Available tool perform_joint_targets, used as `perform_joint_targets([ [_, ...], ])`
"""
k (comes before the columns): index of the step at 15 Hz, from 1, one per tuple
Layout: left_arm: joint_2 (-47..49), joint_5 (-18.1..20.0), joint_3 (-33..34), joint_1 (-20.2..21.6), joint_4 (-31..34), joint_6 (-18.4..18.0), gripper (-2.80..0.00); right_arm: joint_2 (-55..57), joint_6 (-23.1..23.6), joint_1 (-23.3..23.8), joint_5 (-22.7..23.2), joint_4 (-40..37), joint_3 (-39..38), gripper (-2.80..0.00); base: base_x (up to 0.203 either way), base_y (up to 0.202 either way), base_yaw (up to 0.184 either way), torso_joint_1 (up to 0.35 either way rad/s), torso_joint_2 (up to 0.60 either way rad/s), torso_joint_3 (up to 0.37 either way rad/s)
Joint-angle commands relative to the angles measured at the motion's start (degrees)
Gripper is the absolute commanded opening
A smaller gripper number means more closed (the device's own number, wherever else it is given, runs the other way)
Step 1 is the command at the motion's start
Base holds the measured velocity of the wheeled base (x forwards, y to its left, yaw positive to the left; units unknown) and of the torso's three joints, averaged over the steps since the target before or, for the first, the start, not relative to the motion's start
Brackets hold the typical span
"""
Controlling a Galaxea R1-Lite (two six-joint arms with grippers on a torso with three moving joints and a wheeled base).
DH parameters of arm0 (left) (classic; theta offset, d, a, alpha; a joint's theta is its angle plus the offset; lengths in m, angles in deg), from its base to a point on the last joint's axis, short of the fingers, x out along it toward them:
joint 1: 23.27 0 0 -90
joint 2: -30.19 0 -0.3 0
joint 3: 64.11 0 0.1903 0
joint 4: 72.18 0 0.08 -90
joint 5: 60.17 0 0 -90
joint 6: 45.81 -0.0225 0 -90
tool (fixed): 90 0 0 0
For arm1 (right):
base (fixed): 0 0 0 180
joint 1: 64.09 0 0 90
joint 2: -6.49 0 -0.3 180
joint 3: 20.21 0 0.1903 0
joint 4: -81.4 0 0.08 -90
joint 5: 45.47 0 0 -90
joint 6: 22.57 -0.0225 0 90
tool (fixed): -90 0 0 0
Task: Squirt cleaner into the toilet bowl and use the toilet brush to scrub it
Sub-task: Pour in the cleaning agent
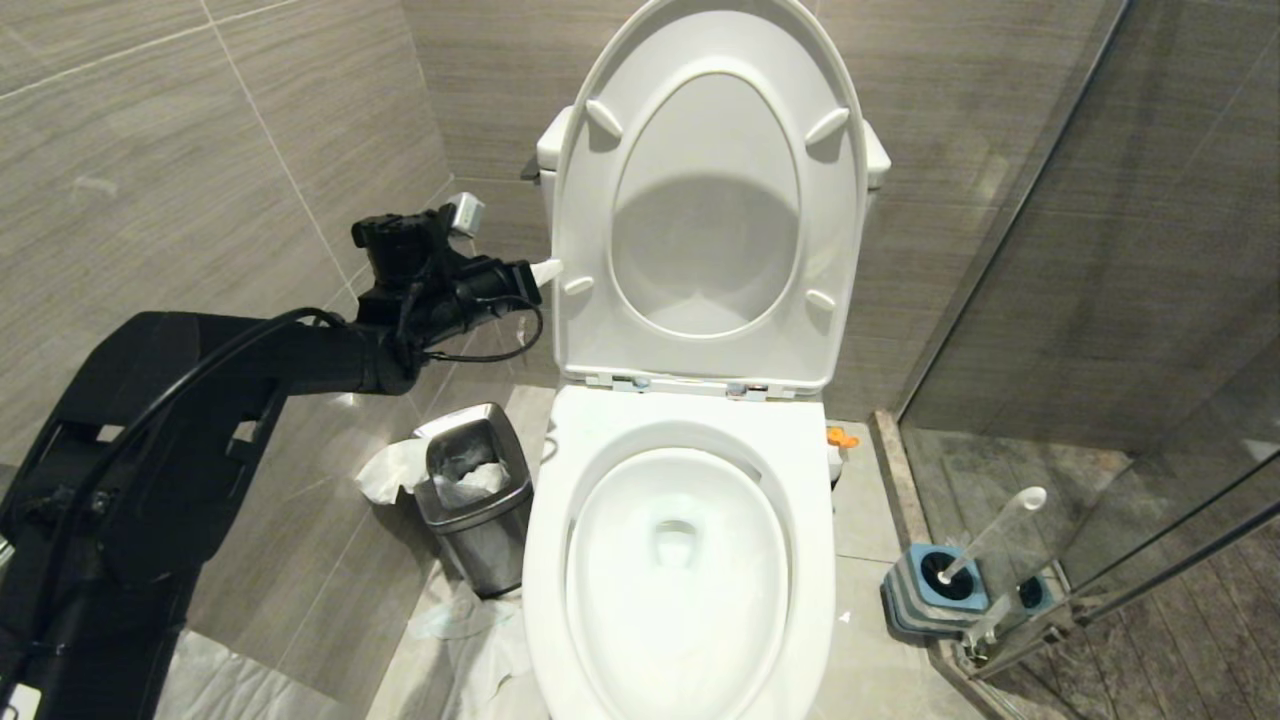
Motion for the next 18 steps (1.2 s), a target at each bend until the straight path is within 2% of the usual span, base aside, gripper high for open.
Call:
perform_joint_targets([
  [1, 0.3, 0.1, -0.1, 0.4, -0.3, -0.3, -2.80, -0.1, 0.0, 0.0, 0.0, 0.0, 0.0, -2.80, 0.000, 0.000, 0.000, 0.000, 0.00, 0.000],
  [8, -0.1, 0.1, -0.1, 0.4, -0.6, -2.6, -2.80, 0.0, 0.0, 0.0, 0.0, 0.0, 0.0, -2.80, 0.000, 0.000, 0.000, 0.000, 0.00, -0.051],
  [12, -0.2, 0.1, -0.1, 0.2, -3.0, -2.6, -2.80, 0.0, 0.0, 0.0, 0.0, 0.0, 0.0, -2.80, 0.000, 0.000, 0.000, 0.000, 0.00, -0.165],
  [18, -1.6, 0.0, 0.1, 0.8, -4.9, -2.6, -2.80, 0.0, 0.0, 0.0, 0.0, 0.0, 0.0, -2.80, 0.000, 0.000, 0.000, 0.001, 0.00, -0.016],
])
